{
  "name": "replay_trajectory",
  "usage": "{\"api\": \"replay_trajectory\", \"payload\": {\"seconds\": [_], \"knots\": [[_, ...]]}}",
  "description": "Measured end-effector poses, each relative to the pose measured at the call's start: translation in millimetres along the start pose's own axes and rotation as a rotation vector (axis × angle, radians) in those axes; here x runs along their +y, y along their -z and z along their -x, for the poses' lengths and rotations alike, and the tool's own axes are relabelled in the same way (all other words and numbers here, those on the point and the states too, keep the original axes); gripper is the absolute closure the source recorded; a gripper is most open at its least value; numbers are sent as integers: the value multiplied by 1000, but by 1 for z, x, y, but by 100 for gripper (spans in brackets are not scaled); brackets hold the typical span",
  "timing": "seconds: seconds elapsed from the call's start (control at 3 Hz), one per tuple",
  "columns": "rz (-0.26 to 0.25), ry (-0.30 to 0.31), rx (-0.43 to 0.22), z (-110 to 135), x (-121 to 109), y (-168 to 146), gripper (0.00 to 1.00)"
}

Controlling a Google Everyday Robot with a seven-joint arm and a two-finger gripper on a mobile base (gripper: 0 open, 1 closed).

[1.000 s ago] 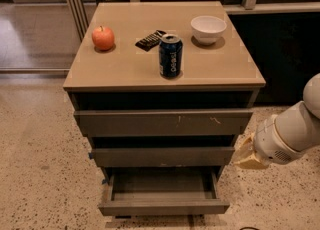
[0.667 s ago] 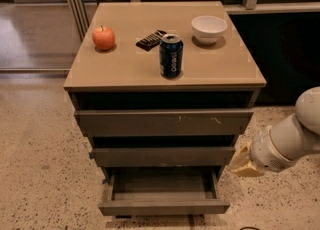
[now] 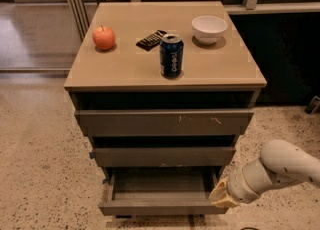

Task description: Close bottom drawer

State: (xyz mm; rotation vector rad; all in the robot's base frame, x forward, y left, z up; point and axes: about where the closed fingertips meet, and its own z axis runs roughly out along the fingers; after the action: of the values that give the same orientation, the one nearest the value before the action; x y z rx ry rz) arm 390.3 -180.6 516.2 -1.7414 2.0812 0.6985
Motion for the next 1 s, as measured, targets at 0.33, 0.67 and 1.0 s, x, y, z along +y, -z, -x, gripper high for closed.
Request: {"api": "replay_trajectory", "payload": {"seconds": [0.33, 0.67, 1.0], "knots": [[80, -26, -56, -37, -1, -66, 100], [144, -63, -88, -48, 15, -101, 100], [144, -62, -88, -48, 15, -101, 100]]}}
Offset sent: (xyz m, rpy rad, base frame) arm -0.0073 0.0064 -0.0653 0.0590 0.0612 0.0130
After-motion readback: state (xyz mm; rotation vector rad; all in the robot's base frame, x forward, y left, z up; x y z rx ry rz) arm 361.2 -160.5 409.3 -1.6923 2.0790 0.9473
